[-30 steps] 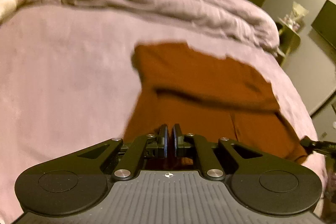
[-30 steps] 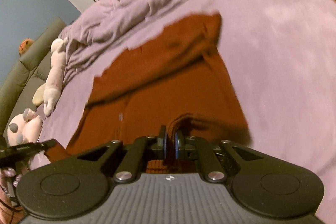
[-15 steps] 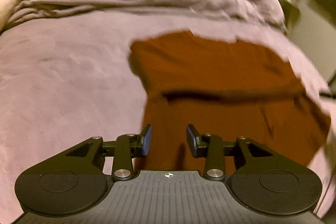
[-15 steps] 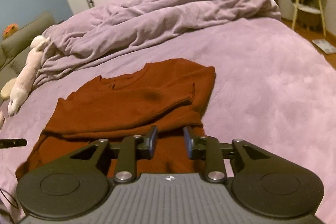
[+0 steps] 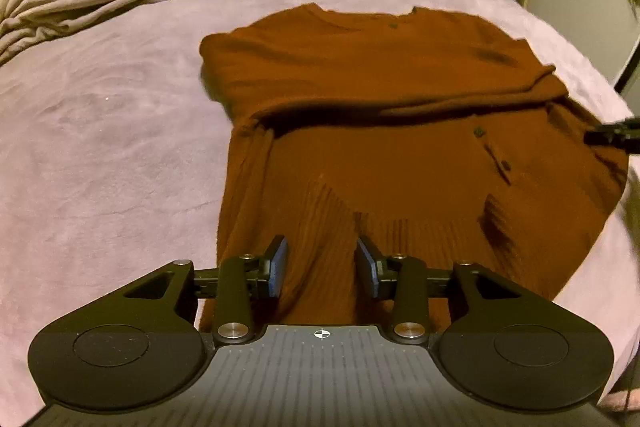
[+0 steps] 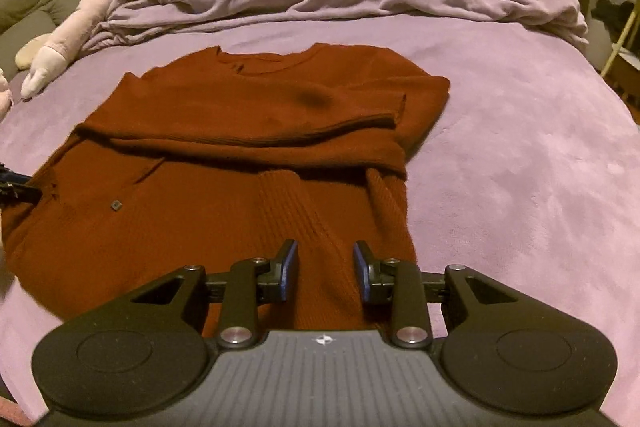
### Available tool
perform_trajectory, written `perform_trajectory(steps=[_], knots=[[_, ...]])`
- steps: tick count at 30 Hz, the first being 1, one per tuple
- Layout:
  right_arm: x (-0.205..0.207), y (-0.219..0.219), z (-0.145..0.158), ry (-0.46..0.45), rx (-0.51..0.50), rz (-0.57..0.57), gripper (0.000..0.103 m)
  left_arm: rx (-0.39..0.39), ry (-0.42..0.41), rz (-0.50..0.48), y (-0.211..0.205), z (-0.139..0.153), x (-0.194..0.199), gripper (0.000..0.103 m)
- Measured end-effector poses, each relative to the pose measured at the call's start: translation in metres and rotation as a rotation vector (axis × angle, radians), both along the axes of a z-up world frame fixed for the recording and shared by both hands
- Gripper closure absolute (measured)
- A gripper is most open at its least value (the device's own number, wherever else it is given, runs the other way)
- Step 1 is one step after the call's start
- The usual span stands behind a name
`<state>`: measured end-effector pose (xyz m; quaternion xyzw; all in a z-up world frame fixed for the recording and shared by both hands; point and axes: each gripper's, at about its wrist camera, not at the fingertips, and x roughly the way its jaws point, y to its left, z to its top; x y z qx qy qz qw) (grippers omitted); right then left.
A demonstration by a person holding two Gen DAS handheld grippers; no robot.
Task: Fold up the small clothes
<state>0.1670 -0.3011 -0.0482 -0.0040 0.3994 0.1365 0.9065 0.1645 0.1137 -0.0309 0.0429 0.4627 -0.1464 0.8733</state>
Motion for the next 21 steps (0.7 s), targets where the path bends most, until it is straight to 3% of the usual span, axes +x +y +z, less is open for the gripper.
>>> perform_trajectory(steps=[1,3,5,8,10,13,15,21], knots=[[0.001,0.001,0.000,0.004,0.002,0.010,0.073,0.004,0.006,0.000,0.000,-0.001,0.001,0.056],[0.006,0.003,-0.002,0.021,0.007,0.031,0.059,-0.002,0.021,0.007,0.003,-0.003,0.006,0.051],[0.011,0.007,-0.006,0.037,0.002,0.053,0.052,-0.026,0.038,0.012,0.006,-0.006,0.009,0.050],[0.015,0.012,-0.007,0.038,0.000,0.064,0.050,-0.049,0.051,0.023,0.007,-0.007,0.013,0.053],[0.016,0.018,-0.008,0.030,-0.030,0.078,0.050,-0.020,0.040,0.005,0.001,-0.006,0.011,0.061],[0.015,0.025,-0.008,0.020,-0.049,0.121,0.072,0.029,0.012,-0.011,-0.005,-0.004,0.008,0.074],[0.013,0.030,-0.006,0.008,-0.064,0.142,0.095,0.035,-0.001,0.004,-0.005,-0.001,0.007,0.086],[0.004,0.040,0.005,-0.059,-0.108,0.154,0.096,0.008,-0.042,0.065,0.001,0.017,0.004,0.095]])
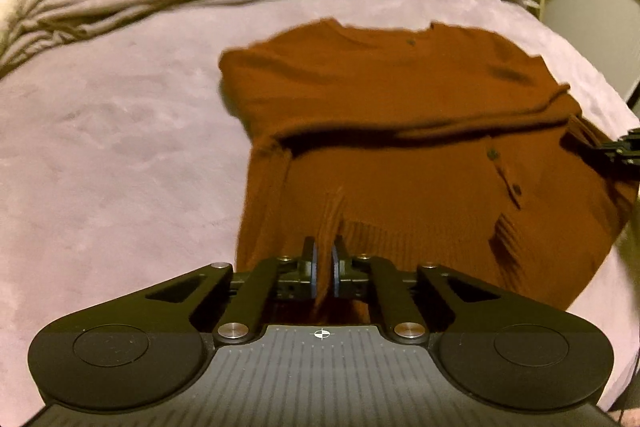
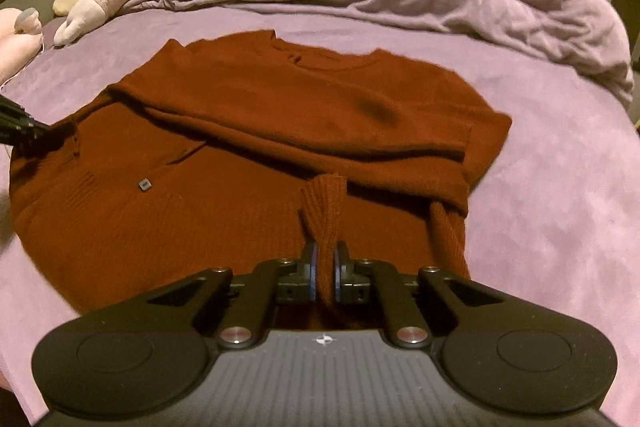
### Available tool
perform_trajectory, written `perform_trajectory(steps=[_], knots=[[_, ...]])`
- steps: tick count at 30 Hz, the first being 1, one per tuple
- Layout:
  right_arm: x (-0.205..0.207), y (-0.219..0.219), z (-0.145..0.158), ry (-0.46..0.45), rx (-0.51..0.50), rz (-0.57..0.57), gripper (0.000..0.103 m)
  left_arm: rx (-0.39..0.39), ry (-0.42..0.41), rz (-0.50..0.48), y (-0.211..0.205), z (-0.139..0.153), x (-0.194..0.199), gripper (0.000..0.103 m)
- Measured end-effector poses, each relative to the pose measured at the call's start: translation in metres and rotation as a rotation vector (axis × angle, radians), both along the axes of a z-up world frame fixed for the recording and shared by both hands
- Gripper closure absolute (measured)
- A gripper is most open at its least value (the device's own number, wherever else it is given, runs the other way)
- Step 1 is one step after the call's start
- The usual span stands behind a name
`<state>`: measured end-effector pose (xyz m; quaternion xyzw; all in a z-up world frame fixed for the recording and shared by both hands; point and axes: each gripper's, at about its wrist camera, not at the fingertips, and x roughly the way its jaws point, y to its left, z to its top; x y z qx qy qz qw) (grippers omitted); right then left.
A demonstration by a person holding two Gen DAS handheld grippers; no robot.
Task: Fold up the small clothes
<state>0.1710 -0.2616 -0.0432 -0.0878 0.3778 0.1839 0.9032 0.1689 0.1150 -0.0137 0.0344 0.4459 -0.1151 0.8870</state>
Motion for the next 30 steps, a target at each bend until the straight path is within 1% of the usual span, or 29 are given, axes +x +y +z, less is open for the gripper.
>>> perform_trajectory(steps=[1,3,6,8,10,12,14,15,17,19,20,21,22,24,26,28,30], knots=[[-0.001,0.000,0.005,-0.021,0.000,-0.006,0.096,-0.002,-0.020,0.006,0.001,0.007,-0.001,0.095],[-0.003,-0.004,0.021,-0.068,0.032,-0.013,0.097,-0.018,-0.070,0.026,0.005,0.024,-0.001,0.096],[0.004,-0.014,0.050,-0.164,0.076,-0.062,0.097,-0.057,-0.151,0.070,0.014,0.053,0.009,0.096],[0.015,-0.020,0.063,-0.212,0.100,-0.117,0.097,-0.052,-0.210,0.095,0.017,0.070,0.022,0.096],[0.033,-0.023,0.070,-0.249,0.095,-0.178,0.097,-0.038,-0.255,0.127,0.018,0.079,0.039,0.096],[0.054,-0.022,0.068,-0.250,0.073,-0.232,0.097,-0.038,-0.268,0.155,0.018,0.078,0.061,0.096],[0.079,-0.020,0.055,-0.220,0.060,-0.284,0.097,-0.036,-0.235,0.178,0.017,0.064,0.084,0.095],[0.089,-0.022,0.047,-0.189,0.060,-0.299,0.097,-0.038,-0.199,0.197,0.016,0.052,0.097,0.095],[0.103,-0.025,0.030,-0.132,0.069,-0.322,0.097,-0.031,-0.132,0.206,0.017,0.028,0.112,0.095],[0.113,-0.027,0.013,-0.059,0.085,-0.322,0.097,0.006,-0.090,0.200,0.013,0.009,0.116,0.095],[0.114,-0.028,0.007,-0.037,0.087,-0.314,0.097,0.004,-0.075,0.186,0.013,0.002,0.116,0.094],[0.111,-0.026,0.003,-0.031,0.081,-0.302,0.097,-0.012,-0.062,0.170,0.013,-0.003,0.115,0.091],[0.111,-0.026,0.001,-0.031,0.071,-0.290,0.096,-0.024,-0.056,0.162,0.016,-0.005,0.114,0.089],[0.109,-0.023,-0.003,-0.027,0.059,-0.275,0.096,-0.050,-0.056,0.155,0.020,-0.009,0.113,0.081],[0.112,-0.022,-0.005,-0.022,0.040,-0.274,0.095,-0.078,-0.043,0.160,0.024,-0.010,0.114,0.077],[0.117,-0.018,-0.005,-0.015,0.030,-0.276,0.095,-0.099,-0.023,0.155,0.026,-0.008,0.117,0.076],[0.122,-0.015,-0.007,-0.001,0.026,-0.279,0.095,-0.119,0.001,0.129,0.025,-0.009,0.119,0.070]])
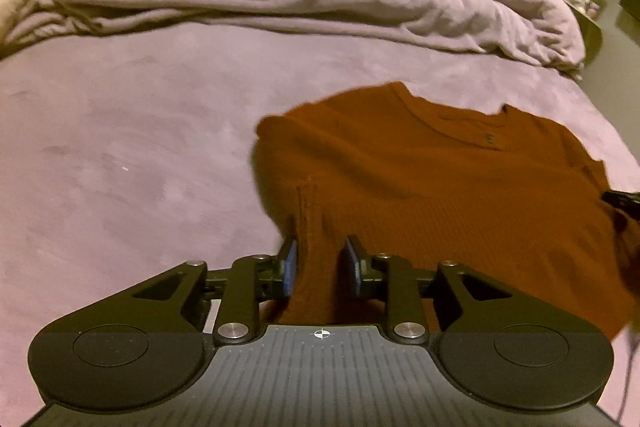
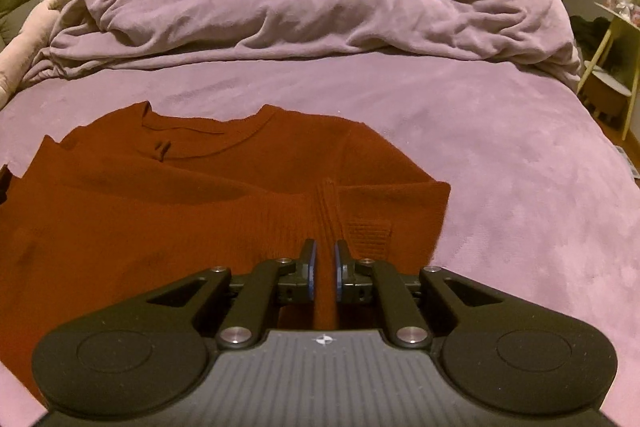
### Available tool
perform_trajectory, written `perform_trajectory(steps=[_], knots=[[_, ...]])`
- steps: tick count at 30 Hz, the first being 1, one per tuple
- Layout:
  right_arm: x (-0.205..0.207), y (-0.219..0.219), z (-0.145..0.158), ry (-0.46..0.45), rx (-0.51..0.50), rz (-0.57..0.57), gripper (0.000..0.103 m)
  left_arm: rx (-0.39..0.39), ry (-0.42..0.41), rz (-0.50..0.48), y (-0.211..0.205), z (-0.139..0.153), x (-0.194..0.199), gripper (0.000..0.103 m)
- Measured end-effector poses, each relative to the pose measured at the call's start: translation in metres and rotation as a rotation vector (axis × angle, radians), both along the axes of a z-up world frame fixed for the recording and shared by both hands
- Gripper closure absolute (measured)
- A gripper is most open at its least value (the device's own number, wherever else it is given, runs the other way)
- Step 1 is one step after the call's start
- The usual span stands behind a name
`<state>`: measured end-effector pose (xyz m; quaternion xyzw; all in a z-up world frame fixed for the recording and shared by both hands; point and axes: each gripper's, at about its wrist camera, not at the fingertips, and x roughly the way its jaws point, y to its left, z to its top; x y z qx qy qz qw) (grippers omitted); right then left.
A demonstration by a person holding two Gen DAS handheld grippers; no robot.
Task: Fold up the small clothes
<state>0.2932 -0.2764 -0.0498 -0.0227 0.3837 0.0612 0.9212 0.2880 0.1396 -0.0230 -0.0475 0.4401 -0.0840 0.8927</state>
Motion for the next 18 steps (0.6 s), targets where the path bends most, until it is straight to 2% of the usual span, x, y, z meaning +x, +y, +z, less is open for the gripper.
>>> perform_trajectory(steps=[2,4,7,8,9,13,18], knots=[[0.004,0.002,-0.001,0.014,-0.016,-0.005,0.095,-0.009,0.002,-0.016,0.000,0.001,-0.003,0.065],[0.005,0.000,0.002,0.019,0.006,-0.013,0.094,-0.050,0.003,-0.005,0.006,0.003,-0.006,0.065],[0.005,-0.002,0.004,0.006,0.031,-0.009,0.072,-0.120,-0.013,-0.004,0.013,0.007,-0.012,0.061],[0.005,-0.002,0.004,0.002,0.026,-0.010,0.061,-0.121,-0.019,-0.007,0.014,0.009,-0.014,0.056],[0.006,-0.003,0.003,0.000,0.033,-0.004,0.056,-0.106,-0.026,-0.014,0.012,0.009,-0.015,0.053],[0.010,-0.002,-0.002,0.015,0.034,0.009,0.056,-0.047,-0.009,-0.023,0.003,0.002,-0.010,0.056],[0.010,0.004,-0.002,0.005,0.012,0.037,0.080,-0.019,-0.002,-0.005,0.000,-0.001,-0.006,0.063]])
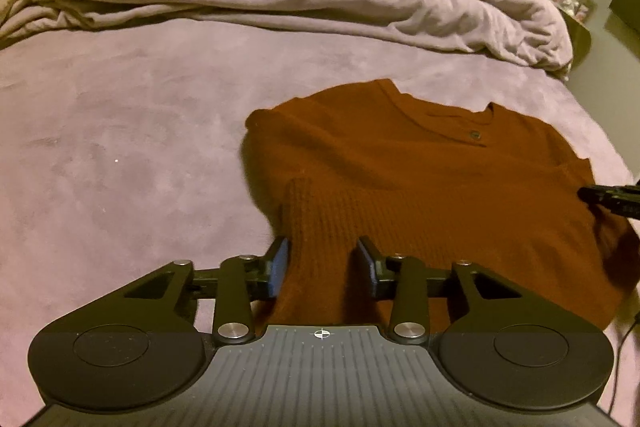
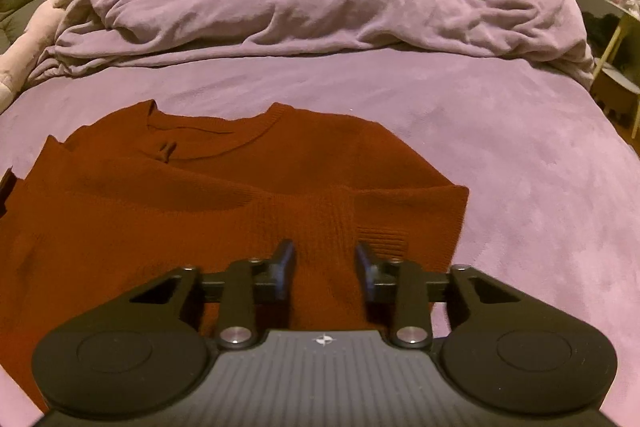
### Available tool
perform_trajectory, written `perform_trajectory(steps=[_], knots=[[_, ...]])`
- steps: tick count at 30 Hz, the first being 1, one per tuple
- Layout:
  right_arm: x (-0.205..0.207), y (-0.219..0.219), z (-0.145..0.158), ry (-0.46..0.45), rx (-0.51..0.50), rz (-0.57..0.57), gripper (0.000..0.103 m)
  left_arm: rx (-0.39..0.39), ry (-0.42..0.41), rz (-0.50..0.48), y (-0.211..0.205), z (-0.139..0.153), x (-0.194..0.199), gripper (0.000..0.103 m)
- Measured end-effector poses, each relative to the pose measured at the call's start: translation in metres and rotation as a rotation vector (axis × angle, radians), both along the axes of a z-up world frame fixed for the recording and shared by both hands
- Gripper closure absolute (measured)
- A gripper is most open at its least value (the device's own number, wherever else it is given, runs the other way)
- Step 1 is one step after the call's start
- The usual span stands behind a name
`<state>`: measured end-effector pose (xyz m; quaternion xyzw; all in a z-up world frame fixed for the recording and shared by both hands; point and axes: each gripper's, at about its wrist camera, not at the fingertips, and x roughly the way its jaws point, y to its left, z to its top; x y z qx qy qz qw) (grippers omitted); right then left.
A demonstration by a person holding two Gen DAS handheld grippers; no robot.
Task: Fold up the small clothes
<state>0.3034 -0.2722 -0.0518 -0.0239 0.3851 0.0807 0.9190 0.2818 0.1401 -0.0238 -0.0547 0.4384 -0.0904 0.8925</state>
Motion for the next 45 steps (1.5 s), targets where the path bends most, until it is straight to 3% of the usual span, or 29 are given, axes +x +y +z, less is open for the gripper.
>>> perform_trajectory(steps=[4,6,7,8,10,11,15,20,24,28,31,34,35,37,38,39,44,45], knots=[[0.004,-0.004,0.000,0.006,0.013,-0.010,0.080,-0.015,0.024,0.013,0.006,-0.007,0.007,0.059],[0.007,-0.009,-0.003,0.029,0.058,-0.021,0.076,-0.044,0.054,0.012,0.011,-0.013,0.013,0.055],[0.009,-0.012,-0.004,0.035,0.080,-0.028,0.075,-0.062,0.063,0.023,0.014,-0.015,0.014,0.057],[0.008,-0.013,-0.004,0.032,0.091,-0.033,0.075,-0.080,0.063,0.025,0.015,-0.015,0.014,0.071],[0.005,-0.008,-0.003,0.022,0.062,-0.018,0.082,-0.027,0.030,0.038,0.011,-0.010,0.010,0.090],[0.003,-0.004,-0.002,0.017,0.045,0.005,0.095,-0.004,0.013,0.029,0.008,-0.007,0.007,0.092],[-0.012,0.005,0.012,-0.070,-0.008,0.034,0.095,0.059,-0.062,0.025,0.000,0.012,-0.006,0.094],[-0.018,0.006,0.046,-0.202,-0.039,0.018,0.096,0.109,-0.198,0.034,-0.004,0.056,-0.006,0.096],[0.005,0.012,0.066,-0.293,-0.125,-0.071,0.099,0.145,-0.247,0.082,-0.007,0.076,0.026,0.096],[0.045,0.017,0.068,-0.322,-0.196,-0.165,0.103,0.210,-0.248,0.087,-0.024,0.068,0.068,0.095],[0.069,0.014,0.060,-0.266,-0.166,-0.191,0.103,0.271,-0.216,0.092,-0.038,0.047,0.092,0.095],[0.072,0.009,0.044,-0.183,-0.065,-0.123,0.103,0.304,-0.191,0.064,-0.044,0.024,0.094,0.095],[0.070,0.009,0.038,-0.163,-0.053,-0.087,0.098,0.303,-0.181,0.054,-0.044,0.019,0.093,0.095],[0.071,0.009,0.024,-0.120,-0.076,-0.051,0.079,0.322,-0.176,0.041,-0.044,0.009,0.090,0.095],[0.071,0.009,0.018,-0.102,-0.089,-0.052,0.065,0.328,-0.174,0.042,-0.044,0.007,0.089,0.095],[0.074,0.008,0.013,-0.083,-0.089,-0.056,0.061,0.326,-0.167,0.042,-0.042,0.005,0.089,0.095],[0.083,0.004,-0.001,-0.035,-0.022,-0.057,0.061,0.303,-0.148,0.051,-0.035,0.005,0.092,0.095],[0.086,0.008,-0.004,-0.024,-0.025,-0.047,0.070,0.296,-0.147,0.053,-0.035,0.006,0.094,0.095]])
